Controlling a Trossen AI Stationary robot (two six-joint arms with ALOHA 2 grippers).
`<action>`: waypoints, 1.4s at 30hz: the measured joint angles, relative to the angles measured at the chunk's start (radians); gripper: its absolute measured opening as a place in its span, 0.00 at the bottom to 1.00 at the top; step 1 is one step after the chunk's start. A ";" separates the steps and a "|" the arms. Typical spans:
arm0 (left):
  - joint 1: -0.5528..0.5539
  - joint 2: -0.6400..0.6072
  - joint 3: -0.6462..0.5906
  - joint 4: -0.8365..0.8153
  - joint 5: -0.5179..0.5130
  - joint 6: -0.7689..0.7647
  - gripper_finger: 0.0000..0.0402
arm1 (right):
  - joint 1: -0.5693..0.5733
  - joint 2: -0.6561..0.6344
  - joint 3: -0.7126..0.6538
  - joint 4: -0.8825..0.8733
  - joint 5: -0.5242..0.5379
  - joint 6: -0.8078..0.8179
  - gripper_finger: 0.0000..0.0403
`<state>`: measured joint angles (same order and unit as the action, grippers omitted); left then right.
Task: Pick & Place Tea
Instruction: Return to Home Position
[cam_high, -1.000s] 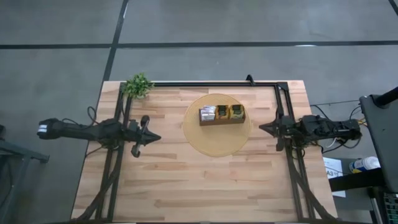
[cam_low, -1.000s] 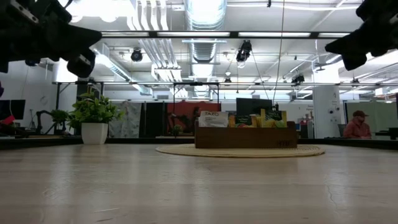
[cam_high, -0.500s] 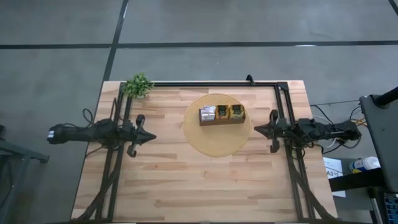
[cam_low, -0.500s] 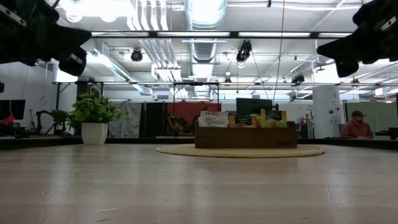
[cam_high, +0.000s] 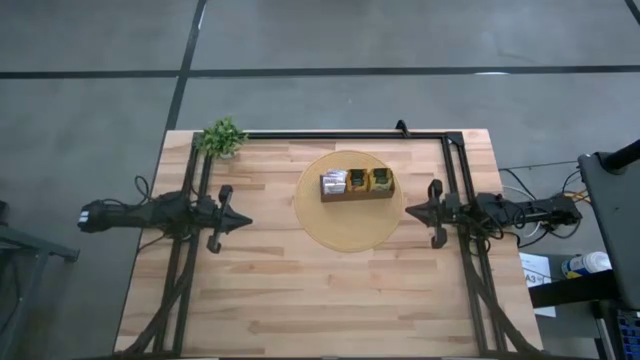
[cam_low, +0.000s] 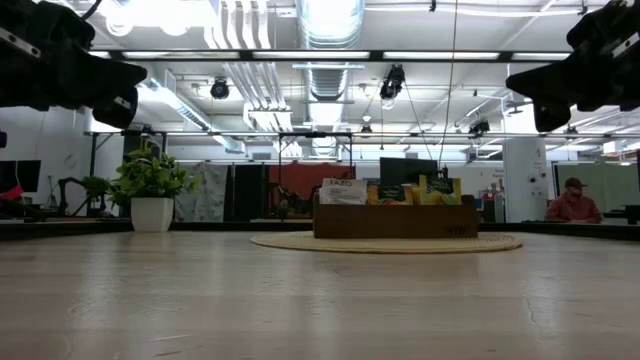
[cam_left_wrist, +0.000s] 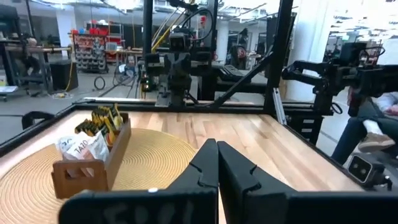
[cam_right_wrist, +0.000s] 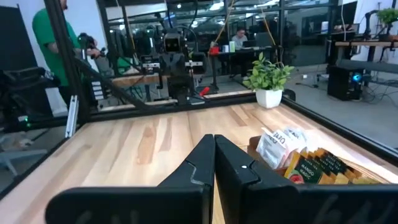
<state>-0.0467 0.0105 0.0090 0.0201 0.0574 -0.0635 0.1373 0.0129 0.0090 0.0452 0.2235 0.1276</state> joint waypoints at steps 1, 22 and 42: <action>0.000 0.000 0.000 -0.001 0.000 0.005 0.00 | 0.000 0.002 0.000 0.000 0.000 -0.006 0.02; 0.001 0.003 -0.001 -0.009 0.003 0.004 0.00 | 0.000 0.003 0.000 0.000 0.003 -0.008 0.02; 0.000 0.004 0.001 0.009 0.008 0.004 0.00 | 0.000 0.003 0.000 -0.001 0.003 -0.008 0.02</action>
<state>-0.0467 0.0143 0.0097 0.0288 0.0650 -0.0597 0.1375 0.0154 0.0093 0.0444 0.2268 0.1196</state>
